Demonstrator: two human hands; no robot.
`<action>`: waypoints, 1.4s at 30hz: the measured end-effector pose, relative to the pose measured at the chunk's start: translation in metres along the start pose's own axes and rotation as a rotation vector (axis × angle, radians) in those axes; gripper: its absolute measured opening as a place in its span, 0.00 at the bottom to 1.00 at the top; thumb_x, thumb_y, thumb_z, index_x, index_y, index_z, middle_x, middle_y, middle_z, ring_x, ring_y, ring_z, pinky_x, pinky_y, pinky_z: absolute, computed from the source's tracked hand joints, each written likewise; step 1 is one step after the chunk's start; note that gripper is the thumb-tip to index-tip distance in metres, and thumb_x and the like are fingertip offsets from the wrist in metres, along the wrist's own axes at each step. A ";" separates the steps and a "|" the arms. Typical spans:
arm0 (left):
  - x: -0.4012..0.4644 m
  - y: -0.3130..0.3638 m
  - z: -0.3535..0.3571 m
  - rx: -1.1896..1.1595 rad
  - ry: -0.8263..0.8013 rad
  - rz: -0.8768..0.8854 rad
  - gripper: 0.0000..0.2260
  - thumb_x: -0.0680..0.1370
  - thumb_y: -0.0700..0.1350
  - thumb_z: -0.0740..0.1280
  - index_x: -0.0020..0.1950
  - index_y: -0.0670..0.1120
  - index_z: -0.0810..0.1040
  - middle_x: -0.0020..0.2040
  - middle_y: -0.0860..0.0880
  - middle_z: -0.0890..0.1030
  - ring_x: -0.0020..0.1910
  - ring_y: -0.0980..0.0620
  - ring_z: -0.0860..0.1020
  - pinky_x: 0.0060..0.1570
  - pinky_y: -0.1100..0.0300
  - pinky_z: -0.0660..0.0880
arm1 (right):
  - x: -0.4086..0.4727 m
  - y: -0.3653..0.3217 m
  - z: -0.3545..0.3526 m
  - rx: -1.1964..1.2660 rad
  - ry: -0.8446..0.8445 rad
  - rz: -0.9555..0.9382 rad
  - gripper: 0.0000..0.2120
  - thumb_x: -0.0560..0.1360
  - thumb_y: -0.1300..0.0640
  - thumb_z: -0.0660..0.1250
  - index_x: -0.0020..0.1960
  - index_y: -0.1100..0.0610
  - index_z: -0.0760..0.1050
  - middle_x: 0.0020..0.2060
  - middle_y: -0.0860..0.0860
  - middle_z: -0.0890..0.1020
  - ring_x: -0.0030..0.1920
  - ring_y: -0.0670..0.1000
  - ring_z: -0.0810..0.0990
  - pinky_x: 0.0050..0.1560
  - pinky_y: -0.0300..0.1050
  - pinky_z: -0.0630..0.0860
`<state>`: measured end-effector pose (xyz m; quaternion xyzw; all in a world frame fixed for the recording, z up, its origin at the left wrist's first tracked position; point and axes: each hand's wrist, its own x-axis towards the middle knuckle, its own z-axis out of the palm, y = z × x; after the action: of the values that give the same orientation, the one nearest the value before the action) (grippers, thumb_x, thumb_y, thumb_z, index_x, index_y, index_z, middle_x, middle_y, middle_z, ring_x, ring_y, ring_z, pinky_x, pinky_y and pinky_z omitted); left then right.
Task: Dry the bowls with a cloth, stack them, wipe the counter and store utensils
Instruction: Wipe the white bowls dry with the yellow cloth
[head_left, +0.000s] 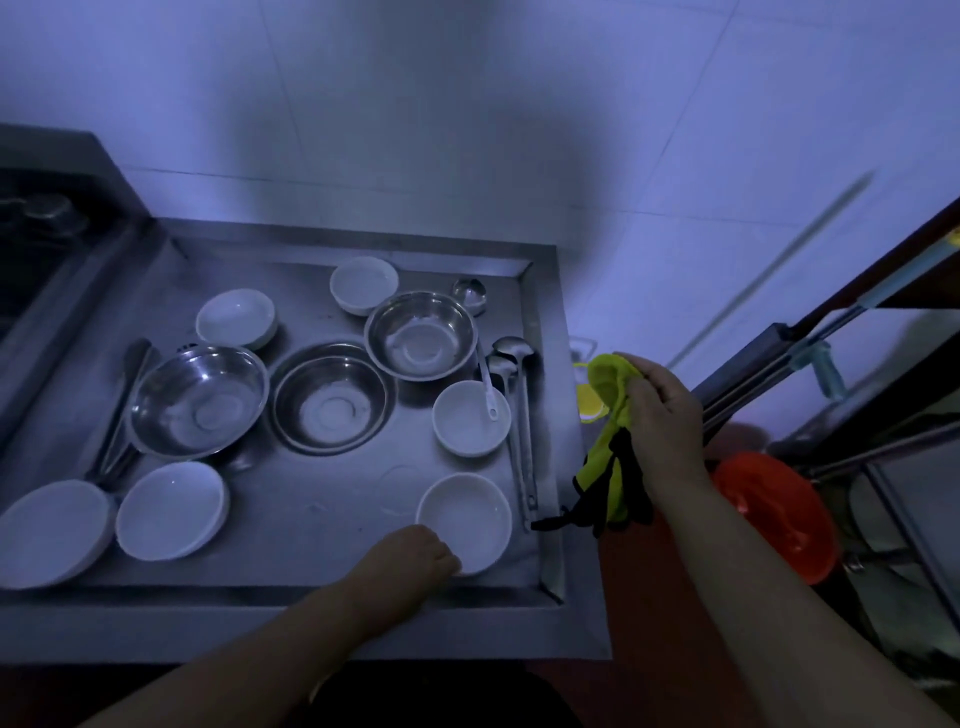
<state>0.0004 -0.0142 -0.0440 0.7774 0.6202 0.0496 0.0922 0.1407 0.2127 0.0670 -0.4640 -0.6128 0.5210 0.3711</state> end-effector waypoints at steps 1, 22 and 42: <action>0.001 0.000 0.000 -0.008 0.005 -0.016 0.13 0.53 0.50 0.79 0.33 0.52 0.81 0.30 0.56 0.79 0.31 0.58 0.78 0.31 0.69 0.72 | 0.003 0.001 -0.001 -0.003 -0.007 0.004 0.14 0.73 0.59 0.63 0.43 0.42 0.83 0.41 0.44 0.84 0.43 0.45 0.81 0.42 0.35 0.76; 0.122 -0.091 0.002 -1.582 0.348 -1.506 0.08 0.73 0.31 0.64 0.51 0.32 0.71 0.45 0.35 0.74 0.42 0.38 0.77 0.29 0.53 0.79 | 0.033 0.016 0.002 0.053 -0.072 -0.008 0.19 0.75 0.68 0.60 0.42 0.47 0.82 0.37 0.47 0.83 0.35 0.38 0.78 0.36 0.29 0.74; -0.056 -0.110 -0.074 -1.554 0.732 -1.425 0.09 0.71 0.37 0.71 0.49 0.40 0.77 0.46 0.43 0.79 0.43 0.49 0.78 0.36 0.58 0.75 | -0.004 -0.044 0.122 0.109 -0.386 -0.148 0.16 0.76 0.67 0.61 0.50 0.49 0.82 0.46 0.51 0.85 0.50 0.51 0.83 0.53 0.47 0.78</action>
<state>-0.1312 -0.0391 0.0083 -0.0867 0.7145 0.5860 0.3724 0.0192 0.1718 0.0880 -0.2888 -0.6758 0.6038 0.3087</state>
